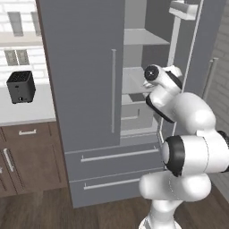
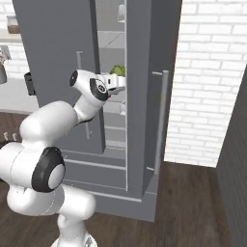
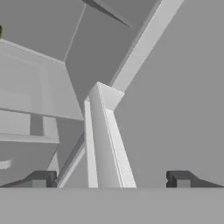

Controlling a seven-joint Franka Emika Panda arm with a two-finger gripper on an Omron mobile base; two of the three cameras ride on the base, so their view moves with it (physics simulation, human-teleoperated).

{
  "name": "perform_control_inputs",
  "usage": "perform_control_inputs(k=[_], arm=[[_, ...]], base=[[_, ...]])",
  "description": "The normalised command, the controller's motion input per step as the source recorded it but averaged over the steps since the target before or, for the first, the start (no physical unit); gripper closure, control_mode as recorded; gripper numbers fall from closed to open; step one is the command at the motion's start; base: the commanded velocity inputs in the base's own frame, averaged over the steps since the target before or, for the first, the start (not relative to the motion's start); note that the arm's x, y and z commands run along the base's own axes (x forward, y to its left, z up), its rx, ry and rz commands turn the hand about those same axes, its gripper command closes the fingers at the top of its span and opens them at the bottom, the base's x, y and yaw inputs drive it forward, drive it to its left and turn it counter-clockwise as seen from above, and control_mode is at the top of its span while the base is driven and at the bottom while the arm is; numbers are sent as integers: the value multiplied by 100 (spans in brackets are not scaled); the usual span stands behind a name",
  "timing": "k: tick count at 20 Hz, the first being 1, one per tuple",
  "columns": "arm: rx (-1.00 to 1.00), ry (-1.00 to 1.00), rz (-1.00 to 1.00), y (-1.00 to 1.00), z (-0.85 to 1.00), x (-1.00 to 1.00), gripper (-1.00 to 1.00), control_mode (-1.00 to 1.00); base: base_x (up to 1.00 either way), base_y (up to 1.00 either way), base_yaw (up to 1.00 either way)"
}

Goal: Take the strawberry from the fridge and place it on top of the pancake, located on the dining counter.

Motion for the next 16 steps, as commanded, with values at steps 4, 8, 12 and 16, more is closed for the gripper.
perform_control_inputs(k=[4, 8, 12, 16], arm=[[6, 0, -5, -81, 23, -23, -100, -100], [7, 0, -2, -72, 13, -8, -100, -100], [7, 0, 0, -40, 1, 0, -100, -100], [6, 0, 1, 18, 1, -2, -100, -100]], base=[[0, 0, 0], [0, 0, 0], [0, 0, 0], [0, 0, 0]])
